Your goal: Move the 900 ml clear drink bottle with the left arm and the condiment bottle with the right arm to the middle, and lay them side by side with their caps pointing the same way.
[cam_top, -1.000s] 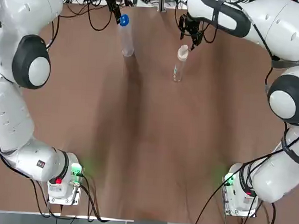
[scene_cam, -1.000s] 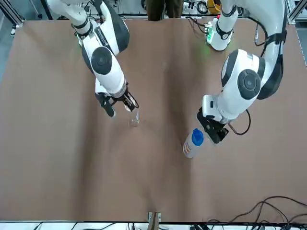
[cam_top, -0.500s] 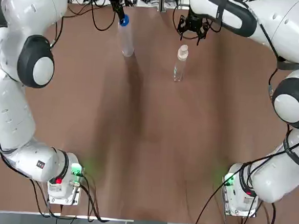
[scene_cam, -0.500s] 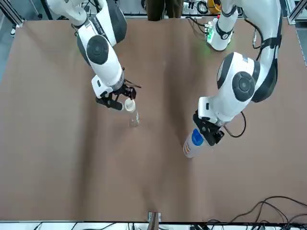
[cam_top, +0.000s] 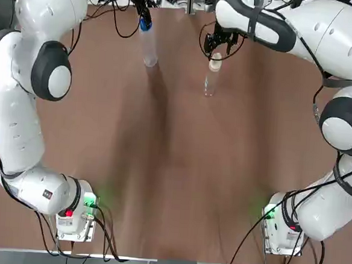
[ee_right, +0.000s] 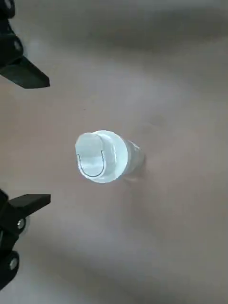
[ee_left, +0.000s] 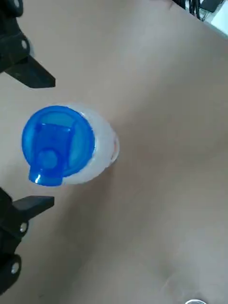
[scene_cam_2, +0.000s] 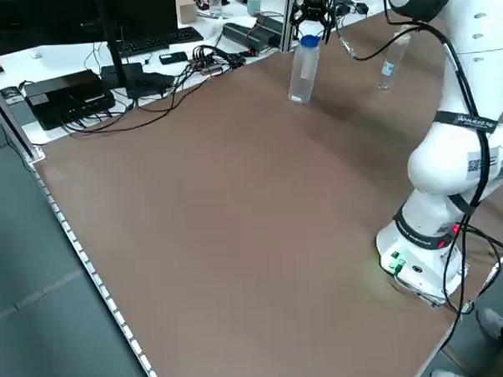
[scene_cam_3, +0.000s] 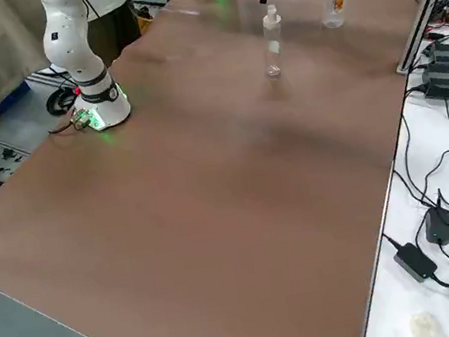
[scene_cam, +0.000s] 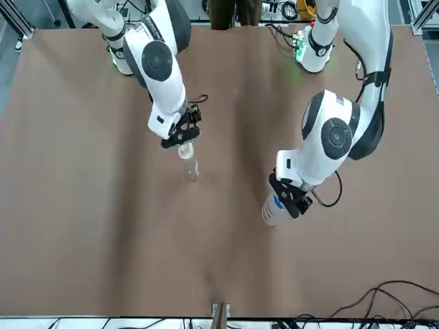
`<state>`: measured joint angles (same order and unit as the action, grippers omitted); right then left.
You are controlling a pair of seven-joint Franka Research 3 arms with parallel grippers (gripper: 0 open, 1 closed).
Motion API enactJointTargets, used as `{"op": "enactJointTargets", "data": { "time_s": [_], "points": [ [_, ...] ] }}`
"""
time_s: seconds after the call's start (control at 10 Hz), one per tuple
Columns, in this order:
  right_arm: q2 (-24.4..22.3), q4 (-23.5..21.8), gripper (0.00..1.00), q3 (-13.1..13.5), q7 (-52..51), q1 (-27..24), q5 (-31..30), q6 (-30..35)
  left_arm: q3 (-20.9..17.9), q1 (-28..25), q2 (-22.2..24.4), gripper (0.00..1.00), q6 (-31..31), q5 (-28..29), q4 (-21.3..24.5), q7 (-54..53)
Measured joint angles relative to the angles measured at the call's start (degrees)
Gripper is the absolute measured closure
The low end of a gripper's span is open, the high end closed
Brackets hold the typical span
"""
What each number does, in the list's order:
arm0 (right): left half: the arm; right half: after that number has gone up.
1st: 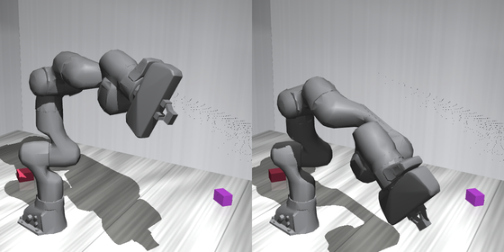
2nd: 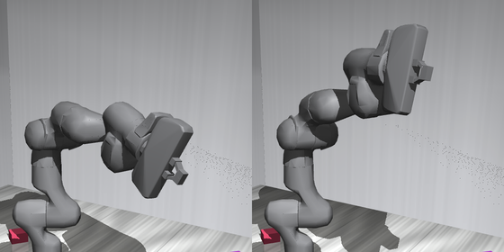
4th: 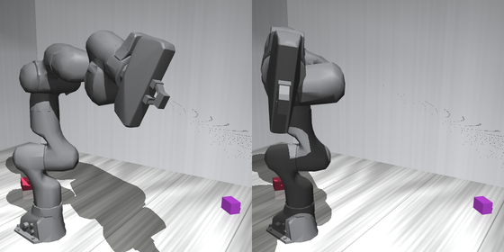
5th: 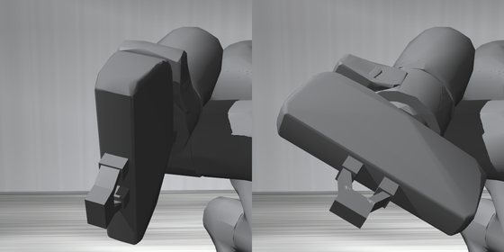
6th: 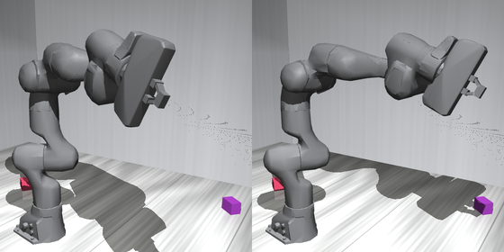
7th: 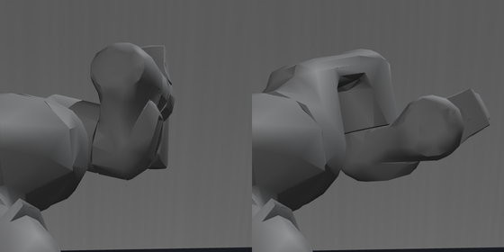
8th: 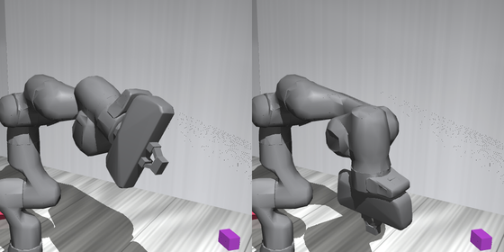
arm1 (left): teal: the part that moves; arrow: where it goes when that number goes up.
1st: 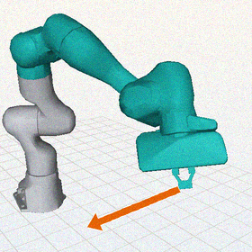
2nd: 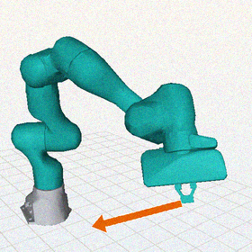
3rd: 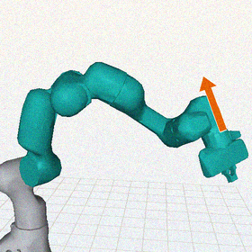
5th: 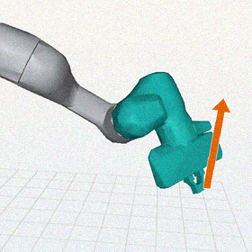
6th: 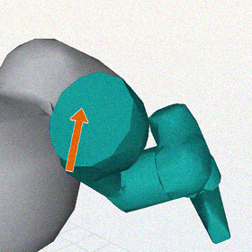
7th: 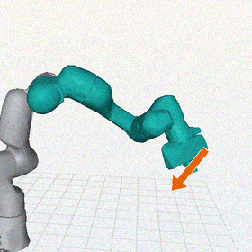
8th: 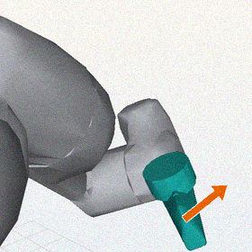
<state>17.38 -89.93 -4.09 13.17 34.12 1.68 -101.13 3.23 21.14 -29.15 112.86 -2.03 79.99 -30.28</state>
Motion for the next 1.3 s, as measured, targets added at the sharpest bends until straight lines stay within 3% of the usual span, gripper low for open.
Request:
{"op": "enactJointTargets", "data": {
  "time_s": [0.3, 0.7, 0.9, 1.1, 1.3],
  "points": [
    [-0.03, -0.4, 0.03, -0.07, -14.85, 1.33, -3.69, -1.11, 0.02, 0.28, -0.43, 0.0, 0.0, 0.0, -0.06, 0.03],
    [-0.05, -4.32, 0.03, 0.4, -35.53, 1.32, -5.48, -8.01, 0.02, 0.34, -1.1, 0.0, 0.0, 0.06, -0.1, 0.03],
    [-0.06, -4.69, 0.03, 0.69, -44.2, 0.89, -5.63, -9.19, 0.02, 0.34, -1.1, 0.03, 0.0, 0.08, -0.19, 2.1],
    [-0.06, -5.04, 0.03, 0.8, -52.25, 0.48, -5.64, -9.47, 0.02, 0.34, -1.1, 0.17, 0.0, 0.4, -0.22, 3.21],
    [-0.06, -5.27, 0.02, 0.79, -58.43, 0.47, -5.64, -9.84, 0.01, 0.34, -1.1, 0.19, 0.0, 0.65, -0.22, 3.29]
  ]
}}
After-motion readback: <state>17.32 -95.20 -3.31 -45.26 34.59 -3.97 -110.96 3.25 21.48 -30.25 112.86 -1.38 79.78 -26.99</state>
